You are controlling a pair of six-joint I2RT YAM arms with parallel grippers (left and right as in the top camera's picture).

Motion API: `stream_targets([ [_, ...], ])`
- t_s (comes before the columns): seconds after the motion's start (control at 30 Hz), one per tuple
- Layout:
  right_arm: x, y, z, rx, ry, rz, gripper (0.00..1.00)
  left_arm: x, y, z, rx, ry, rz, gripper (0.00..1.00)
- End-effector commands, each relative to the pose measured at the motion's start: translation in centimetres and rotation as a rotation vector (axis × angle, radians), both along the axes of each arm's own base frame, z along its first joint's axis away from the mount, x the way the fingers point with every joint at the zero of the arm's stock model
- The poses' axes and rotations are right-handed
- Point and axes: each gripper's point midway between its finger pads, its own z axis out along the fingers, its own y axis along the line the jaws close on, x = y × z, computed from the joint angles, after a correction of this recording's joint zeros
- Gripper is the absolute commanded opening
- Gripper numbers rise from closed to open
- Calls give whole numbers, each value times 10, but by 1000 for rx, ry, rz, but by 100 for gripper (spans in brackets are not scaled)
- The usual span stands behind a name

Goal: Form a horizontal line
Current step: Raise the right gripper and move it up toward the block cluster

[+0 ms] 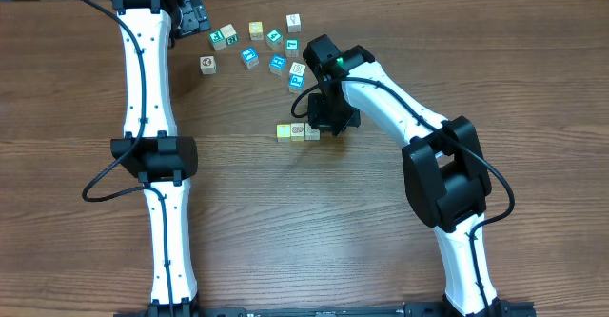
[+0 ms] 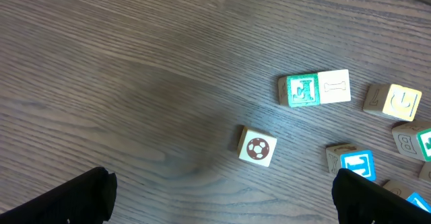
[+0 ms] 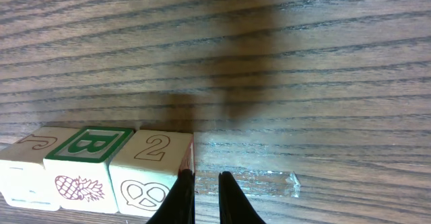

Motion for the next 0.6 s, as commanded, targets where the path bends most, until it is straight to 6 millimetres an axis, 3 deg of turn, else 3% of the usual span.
stream_targets([
  [0.0, 7, 5, 23, 38, -47, -7, 9, 0, 2, 22, 14, -46, -5, 100],
  [0.57, 7, 7, 23, 48, -39, -58, 9, 0, 2, 22, 14, -46, -5, 100],
])
